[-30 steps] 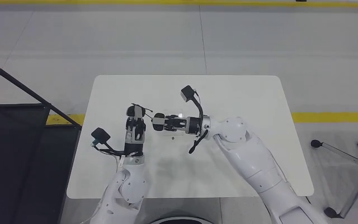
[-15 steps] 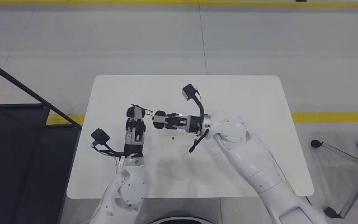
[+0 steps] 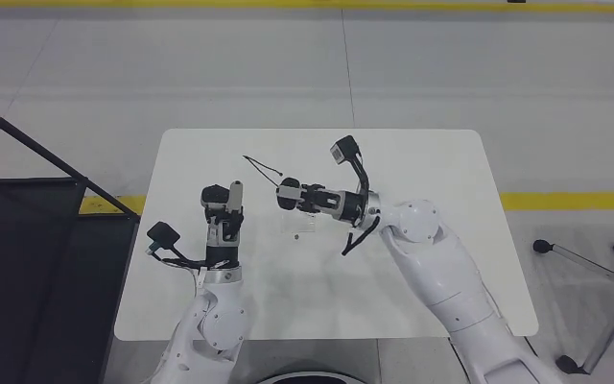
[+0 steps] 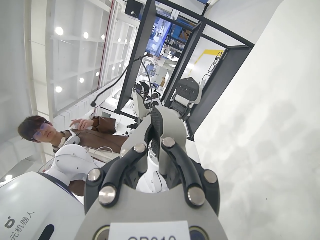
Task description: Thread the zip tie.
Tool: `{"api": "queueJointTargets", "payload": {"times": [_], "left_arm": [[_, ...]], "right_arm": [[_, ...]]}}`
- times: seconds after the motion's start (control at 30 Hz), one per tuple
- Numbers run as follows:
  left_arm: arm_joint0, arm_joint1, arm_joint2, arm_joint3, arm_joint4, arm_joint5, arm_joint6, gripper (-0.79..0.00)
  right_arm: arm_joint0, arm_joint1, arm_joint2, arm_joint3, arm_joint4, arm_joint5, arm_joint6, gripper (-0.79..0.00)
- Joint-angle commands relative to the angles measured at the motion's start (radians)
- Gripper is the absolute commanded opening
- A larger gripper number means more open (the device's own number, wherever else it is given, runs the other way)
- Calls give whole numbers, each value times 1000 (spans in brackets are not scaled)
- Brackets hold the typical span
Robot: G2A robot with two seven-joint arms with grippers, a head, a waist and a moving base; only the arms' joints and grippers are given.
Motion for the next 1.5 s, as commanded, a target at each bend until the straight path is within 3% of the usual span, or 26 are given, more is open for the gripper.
{"api": "queueJointTargets", "payload": {"times": [0.0,0.27,1.47], "left_arm": [[0,0,0,0,0,0,0,0],[0,0,0,0,0,0,0,0],[0,0,0,0,0,0,0,0]], "right_arm": [[-4,6,19,-5,7,-6,23,-785],[0,24,73,-48,33,-4,123,-785],[0,24,73,-48,33,-4,123,-785]]}}
